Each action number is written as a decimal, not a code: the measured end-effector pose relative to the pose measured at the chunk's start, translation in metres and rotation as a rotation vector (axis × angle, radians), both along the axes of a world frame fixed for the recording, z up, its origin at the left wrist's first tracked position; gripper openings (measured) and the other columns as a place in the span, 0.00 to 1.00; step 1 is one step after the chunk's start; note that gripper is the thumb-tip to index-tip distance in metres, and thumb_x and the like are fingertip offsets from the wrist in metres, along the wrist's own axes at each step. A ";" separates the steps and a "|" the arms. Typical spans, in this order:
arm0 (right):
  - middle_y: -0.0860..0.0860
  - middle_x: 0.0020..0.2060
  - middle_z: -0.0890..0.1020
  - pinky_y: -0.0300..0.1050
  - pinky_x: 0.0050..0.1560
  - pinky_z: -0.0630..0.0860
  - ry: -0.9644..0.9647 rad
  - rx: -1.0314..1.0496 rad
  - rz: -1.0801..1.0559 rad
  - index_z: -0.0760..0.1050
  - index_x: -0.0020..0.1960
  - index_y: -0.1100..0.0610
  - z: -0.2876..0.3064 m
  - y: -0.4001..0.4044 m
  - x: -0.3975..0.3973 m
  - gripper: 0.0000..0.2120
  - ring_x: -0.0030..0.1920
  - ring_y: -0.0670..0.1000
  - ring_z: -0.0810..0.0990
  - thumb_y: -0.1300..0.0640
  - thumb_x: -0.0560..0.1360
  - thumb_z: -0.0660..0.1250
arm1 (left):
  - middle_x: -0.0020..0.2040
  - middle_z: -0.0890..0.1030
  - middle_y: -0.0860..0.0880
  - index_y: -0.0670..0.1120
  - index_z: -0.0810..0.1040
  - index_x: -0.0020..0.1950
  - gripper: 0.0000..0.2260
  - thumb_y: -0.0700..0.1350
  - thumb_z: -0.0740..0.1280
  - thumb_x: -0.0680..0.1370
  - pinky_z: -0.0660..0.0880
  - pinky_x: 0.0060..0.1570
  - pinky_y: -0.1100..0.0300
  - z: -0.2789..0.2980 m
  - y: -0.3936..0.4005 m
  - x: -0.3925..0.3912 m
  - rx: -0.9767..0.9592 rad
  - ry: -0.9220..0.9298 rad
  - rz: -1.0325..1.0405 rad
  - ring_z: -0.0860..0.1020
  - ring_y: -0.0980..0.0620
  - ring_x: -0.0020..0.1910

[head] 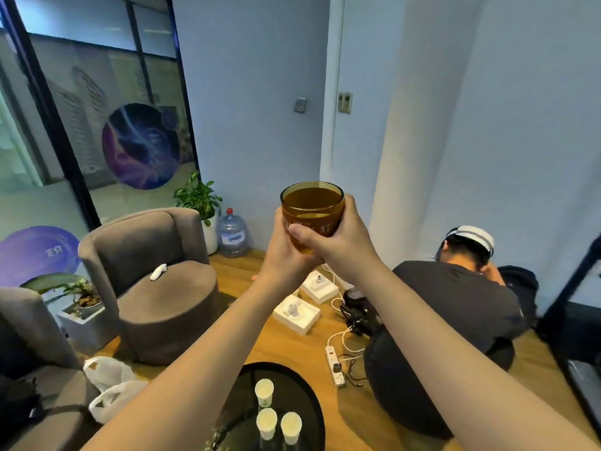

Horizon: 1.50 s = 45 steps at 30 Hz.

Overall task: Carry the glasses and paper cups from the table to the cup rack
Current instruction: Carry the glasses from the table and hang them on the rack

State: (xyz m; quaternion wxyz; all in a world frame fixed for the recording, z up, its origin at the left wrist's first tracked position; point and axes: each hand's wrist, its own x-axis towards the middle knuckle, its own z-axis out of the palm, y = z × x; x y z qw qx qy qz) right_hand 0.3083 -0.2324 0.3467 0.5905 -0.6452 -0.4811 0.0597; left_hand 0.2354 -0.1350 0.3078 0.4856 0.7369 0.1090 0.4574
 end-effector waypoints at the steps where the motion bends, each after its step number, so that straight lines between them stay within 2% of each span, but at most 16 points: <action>1: 0.46 0.63 0.74 0.29 0.47 0.78 -0.005 0.008 -0.045 0.62 0.72 0.48 0.001 -0.014 0.003 0.39 0.63 0.49 0.76 0.43 0.69 0.78 | 0.58 0.75 0.68 0.68 0.64 0.67 0.37 0.48 0.82 0.68 0.76 0.49 0.74 0.001 -0.011 0.008 0.008 -0.014 -0.046 0.76 0.70 0.59; 4: 0.47 0.62 0.75 0.22 0.43 0.73 -0.038 0.037 -0.191 0.63 0.71 0.49 0.009 -0.062 0.015 0.39 0.59 0.46 0.76 0.44 0.68 0.79 | 0.60 0.76 0.62 0.54 0.65 0.72 0.37 0.47 0.82 0.70 0.79 0.56 0.64 0.005 -0.051 0.035 0.024 -0.076 -0.171 0.77 0.62 0.61; 5: 0.46 0.61 0.75 0.21 0.43 0.72 -0.049 0.051 -0.246 0.63 0.71 0.49 0.011 -0.084 0.020 0.39 0.58 0.43 0.76 0.44 0.67 0.80 | 0.60 0.76 0.63 0.54 0.64 0.73 0.37 0.51 0.81 0.70 0.79 0.58 0.62 0.007 -0.069 0.047 0.033 -0.091 -0.224 0.77 0.60 0.62; 7: 0.43 0.59 0.76 0.23 0.45 0.73 -0.058 0.067 -0.335 0.64 0.70 0.49 0.015 -0.129 0.029 0.40 0.57 0.38 0.75 0.43 0.66 0.80 | 0.62 0.76 0.63 0.55 0.64 0.73 0.37 0.57 0.80 0.70 0.77 0.56 0.67 0.009 -0.111 0.069 0.055 -0.113 -0.323 0.76 0.60 0.64; 10: 0.42 0.59 0.77 0.30 0.51 0.76 -0.065 0.028 -0.523 0.64 0.70 0.47 0.014 -0.216 0.041 0.41 0.59 0.40 0.76 0.37 0.64 0.79 | 0.59 0.75 0.70 0.59 0.65 0.71 0.34 0.56 0.79 0.71 0.74 0.52 0.76 0.007 -0.195 0.102 0.059 -0.132 -0.485 0.75 0.67 0.62; 13: 0.38 0.56 0.77 0.29 0.50 0.76 -0.067 0.006 -0.717 0.65 0.68 0.45 0.015 -0.307 0.043 0.41 0.57 0.36 0.77 0.34 0.62 0.78 | 0.59 0.78 0.62 0.50 0.68 0.71 0.35 0.52 0.81 0.69 0.75 0.53 0.72 0.008 -0.282 0.128 0.030 -0.125 -0.688 0.78 0.62 0.60; 15: 0.38 0.56 0.78 0.34 0.53 0.77 -0.064 0.016 -0.854 0.66 0.67 0.45 0.015 -0.373 0.037 0.41 0.57 0.37 0.77 0.34 0.61 0.78 | 0.59 0.79 0.57 0.46 0.68 0.71 0.36 0.50 0.81 0.69 0.76 0.55 0.69 0.009 -0.347 0.139 0.047 -0.121 -0.847 0.79 0.59 0.60; 19: 0.38 0.55 0.79 0.31 0.49 0.75 -0.059 0.031 -1.085 0.67 0.65 0.43 0.018 -0.499 0.015 0.39 0.54 0.35 0.78 0.32 0.60 0.78 | 0.61 0.80 0.56 0.50 0.67 0.71 0.34 0.48 0.80 0.70 0.76 0.60 0.64 0.014 -0.477 0.137 0.047 -0.102 -1.095 0.79 0.57 0.62; 22: 0.38 0.55 0.79 0.33 0.50 0.75 -0.041 0.038 -1.184 0.67 0.65 0.42 0.020 -0.569 -0.003 0.39 0.54 0.34 0.78 0.33 0.60 0.79 | 0.62 0.79 0.48 0.44 0.66 0.71 0.35 0.47 0.79 0.69 0.75 0.60 0.65 0.019 -0.556 0.129 0.006 -0.101 -1.219 0.79 0.57 0.61; 25: 0.36 0.55 0.78 0.34 0.52 0.76 -0.036 0.061 -1.270 0.66 0.64 0.39 0.016 -0.663 -0.030 0.37 0.54 0.33 0.77 0.35 0.61 0.79 | 0.62 0.79 0.44 0.41 0.64 0.71 0.37 0.47 0.78 0.68 0.76 0.57 0.64 0.016 -0.658 0.112 -0.009 -0.075 -1.360 0.80 0.56 0.60; 27: 0.34 0.55 0.77 0.35 0.53 0.76 -0.025 0.048 -1.316 0.64 0.64 0.39 0.009 -0.722 -0.047 0.36 0.55 0.32 0.76 0.36 0.63 0.79 | 0.61 0.78 0.43 0.41 0.62 0.69 0.37 0.44 0.79 0.67 0.77 0.54 0.66 0.010 -0.718 0.102 -0.018 -0.053 -1.421 0.81 0.59 0.58; 31: 0.35 0.58 0.76 0.26 0.48 0.74 0.035 -0.036 -1.327 0.62 0.68 0.42 0.001 -0.836 -0.079 0.37 0.55 0.30 0.75 0.42 0.67 0.79 | 0.60 0.75 0.46 0.52 0.61 0.62 0.31 0.38 0.77 0.69 0.78 0.49 0.68 -0.004 -0.836 0.080 -0.073 -0.016 -1.519 0.80 0.65 0.54; 36: 0.37 0.59 0.77 0.25 0.48 0.75 0.068 0.007 -1.406 0.63 0.70 0.44 -0.007 -0.942 -0.108 0.37 0.56 0.31 0.76 0.43 0.68 0.79 | 0.60 0.77 0.52 0.57 0.62 0.63 0.33 0.49 0.78 0.67 0.80 0.51 0.62 -0.016 -0.951 0.062 -0.115 0.050 -1.601 0.80 0.59 0.58; 39: 0.38 0.60 0.77 0.24 0.48 0.74 0.101 0.059 -1.470 0.62 0.72 0.45 -0.021 -0.995 -0.121 0.37 0.57 0.31 0.76 0.42 0.69 0.77 | 0.56 0.79 0.63 0.59 0.63 0.64 0.32 0.49 0.80 0.69 0.81 0.49 0.63 -0.026 -1.009 0.062 -0.053 0.086 -1.677 0.81 0.59 0.58; 42: 0.38 0.60 0.76 0.24 0.48 0.73 0.141 0.075 -1.516 0.60 0.72 0.47 -0.038 -1.044 -0.130 0.36 0.56 0.30 0.75 0.43 0.71 0.75 | 0.58 0.79 0.65 0.57 0.63 0.70 0.35 0.54 0.79 0.70 0.81 0.53 0.61 -0.040 -1.062 0.061 0.008 0.105 -1.739 0.80 0.59 0.60; 45: 0.38 0.60 0.75 0.24 0.48 0.73 0.155 0.047 -1.570 0.58 0.70 0.47 -0.054 -1.099 -0.126 0.34 0.56 0.29 0.74 0.45 0.73 0.74 | 0.61 0.79 0.58 0.51 0.62 0.73 0.40 0.56 0.80 0.69 0.81 0.59 0.50 -0.057 -1.122 0.072 -0.008 0.124 -1.792 0.80 0.53 0.62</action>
